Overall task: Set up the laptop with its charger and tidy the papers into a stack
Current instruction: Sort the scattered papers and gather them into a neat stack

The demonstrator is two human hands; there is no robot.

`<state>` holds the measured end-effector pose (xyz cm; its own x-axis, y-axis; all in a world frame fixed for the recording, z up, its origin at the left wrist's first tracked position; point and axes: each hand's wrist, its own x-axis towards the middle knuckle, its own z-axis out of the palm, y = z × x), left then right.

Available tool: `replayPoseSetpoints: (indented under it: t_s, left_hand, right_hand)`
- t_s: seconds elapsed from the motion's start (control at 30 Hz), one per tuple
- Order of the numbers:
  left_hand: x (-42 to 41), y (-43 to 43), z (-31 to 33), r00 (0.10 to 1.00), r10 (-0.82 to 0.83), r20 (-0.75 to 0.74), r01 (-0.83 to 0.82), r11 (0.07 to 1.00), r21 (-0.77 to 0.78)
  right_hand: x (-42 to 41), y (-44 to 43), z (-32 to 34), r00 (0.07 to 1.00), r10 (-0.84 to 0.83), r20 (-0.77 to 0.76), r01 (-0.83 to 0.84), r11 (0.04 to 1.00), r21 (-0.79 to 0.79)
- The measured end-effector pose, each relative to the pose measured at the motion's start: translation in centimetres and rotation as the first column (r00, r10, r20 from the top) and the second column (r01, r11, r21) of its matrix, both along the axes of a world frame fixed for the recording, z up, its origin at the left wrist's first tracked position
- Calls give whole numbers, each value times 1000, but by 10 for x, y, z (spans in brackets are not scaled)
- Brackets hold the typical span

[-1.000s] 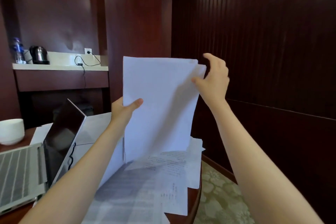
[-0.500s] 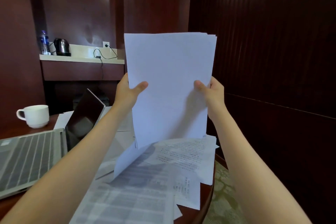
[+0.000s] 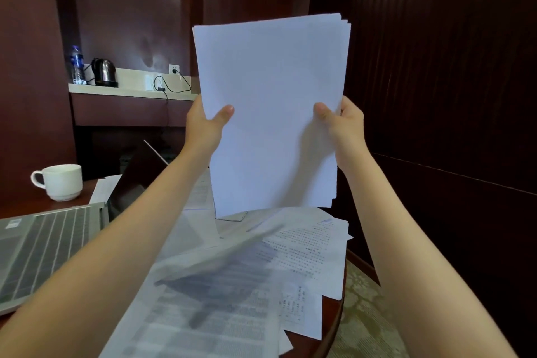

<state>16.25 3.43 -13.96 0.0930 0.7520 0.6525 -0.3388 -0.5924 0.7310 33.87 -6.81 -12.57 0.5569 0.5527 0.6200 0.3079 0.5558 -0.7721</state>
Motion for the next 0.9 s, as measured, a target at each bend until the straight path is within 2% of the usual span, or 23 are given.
replayPoseSetpoints:
  t_s: [0.27, 0.43, 0.53, 0.67, 0.8, 0.9]
  left_hand:
    - [-1, -1, -37, 999, 28, -45, -30, 998, -46]
    - [-5, 4, -80, 994, 33, -103, -49, 987, -156]
    - [-9, 5, -100, 994, -6, -106, -19, 970, -241]
    - [-10, 5, -118, 983, -113, -142, 50, 921, -387]
    - [-7, 6, -125, 984, -109, -138, 39, 901, -432]
    - [-9, 10, -124, 965, -137, -225, 31, 907, -420]
  right_hand:
    - [2, 6, -40, 997, 42, -61, -47, 996, -72]
    - [6, 11, -89, 992, 75, -103, -93, 977, -191]
    - [10, 7, -109, 989, 106, -98, -131, 943, -305]
    - [10, 7, -122, 969, 181, -165, -232, 897, -375]
    - [8, 9, -124, 970, 183, -160, -234, 884, -405]
    - [12, 7, -128, 969, 188, -159, -237, 886, -398]
